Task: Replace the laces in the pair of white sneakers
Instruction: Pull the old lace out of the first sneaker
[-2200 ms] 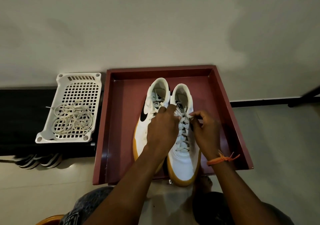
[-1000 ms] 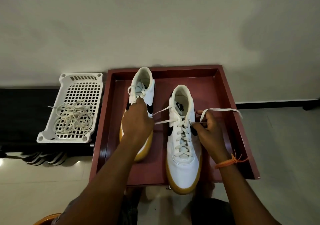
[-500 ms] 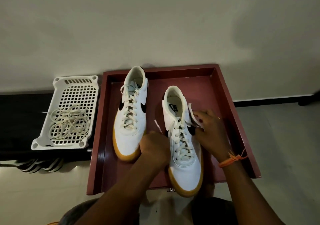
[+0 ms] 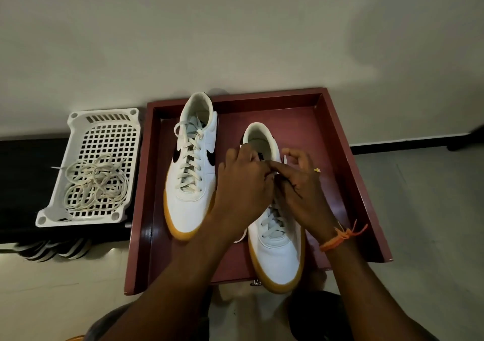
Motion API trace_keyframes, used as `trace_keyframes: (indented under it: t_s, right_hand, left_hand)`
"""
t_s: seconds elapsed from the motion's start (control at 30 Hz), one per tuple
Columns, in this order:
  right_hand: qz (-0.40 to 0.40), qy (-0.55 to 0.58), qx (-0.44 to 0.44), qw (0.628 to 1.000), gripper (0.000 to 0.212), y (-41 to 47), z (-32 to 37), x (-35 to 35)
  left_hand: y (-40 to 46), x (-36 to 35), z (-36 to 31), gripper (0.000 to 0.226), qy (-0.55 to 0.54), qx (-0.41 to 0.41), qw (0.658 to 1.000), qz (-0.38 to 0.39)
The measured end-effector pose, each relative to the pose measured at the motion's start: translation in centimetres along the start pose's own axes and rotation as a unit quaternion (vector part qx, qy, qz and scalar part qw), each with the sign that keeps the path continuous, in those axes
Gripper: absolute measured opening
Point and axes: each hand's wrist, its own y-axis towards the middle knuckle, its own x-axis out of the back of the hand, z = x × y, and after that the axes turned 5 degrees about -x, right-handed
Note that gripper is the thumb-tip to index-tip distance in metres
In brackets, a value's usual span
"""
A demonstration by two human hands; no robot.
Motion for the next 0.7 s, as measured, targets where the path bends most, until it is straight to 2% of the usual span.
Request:
trace_keyframes:
  t_s: [0.13, 0.2, 0.27, 0.33, 0.4, 0.43, 0.47, 0.53, 0.63, 0.7]
  right_hand:
    - [-0.004, 0.009, 0.012, 1.0, 0.038, -0.1, 0.1, 0.4]
    - [0.012, 0.027, 0.011, 0.999, 0.039, 0.1, 0.5, 0.9]
    - [0.021, -0.008, 0.007, 1.0, 0.039, 0.2, 0.5, 1.2]
    - [0.003, -0.009, -0.011, 1.0, 0.036, 0.2, -0.2, 1.6]
    - [-0.011, 0.05, -0.039, 0.998, 0.033, 0.3, -0.3, 2.2]
    - [-0.002, 0.068, -0.046, 0.997, 0.031, 0.3, -0.1, 2.3]
    - [0.014, 0.071, -0.047, 0.996, 0.03, 0.3, 0.1, 2.2]
    - [0.037, 0.066, -0.04, 0.996, 0.026, 0.2, 0.6, 1.8]
    - [0.033, 0.053, -0.032, 0.998, 0.026, 0.1, 0.7, 1.4]
    - [0.025, 0.046, -0.032, 0.998, 0.028, 0.1, 0.8, 1.4]
  left_hand:
    - [0.6, 0.0, 0.3, 0.002, -0.167, 0.036, 0.985, 0.038]
    - [0.9, 0.3, 0.2, 0.006, -0.191, 0.051, 0.977, 0.078]
    - [1.1, 1.2, 0.6, 0.009, -0.233, 0.049, 0.965, 0.115]
    - [1.2, 3.0, 1.7, 0.011, -0.337, 0.033, 0.925, 0.173]
    - [1.0, 4.5, 2.3, 0.011, -0.421, 0.055, 0.871, 0.248]
    - [0.9, 4.7, 2.3, 0.014, -0.408, 0.062, 0.872, 0.264]
    - [0.9, 4.2, 2.2, 0.02, -0.363, 0.064, 0.896, 0.249]
    - [0.9, 2.6, 1.8, 0.035, -0.277, 0.052, 0.944, 0.171]
    - [1.0, 1.6, 1.5, 0.022, -0.178, 0.02, 0.981, 0.071]
    - [0.8, 1.3, 1.6, 0.025, -0.086, -0.014, 0.993, 0.085]
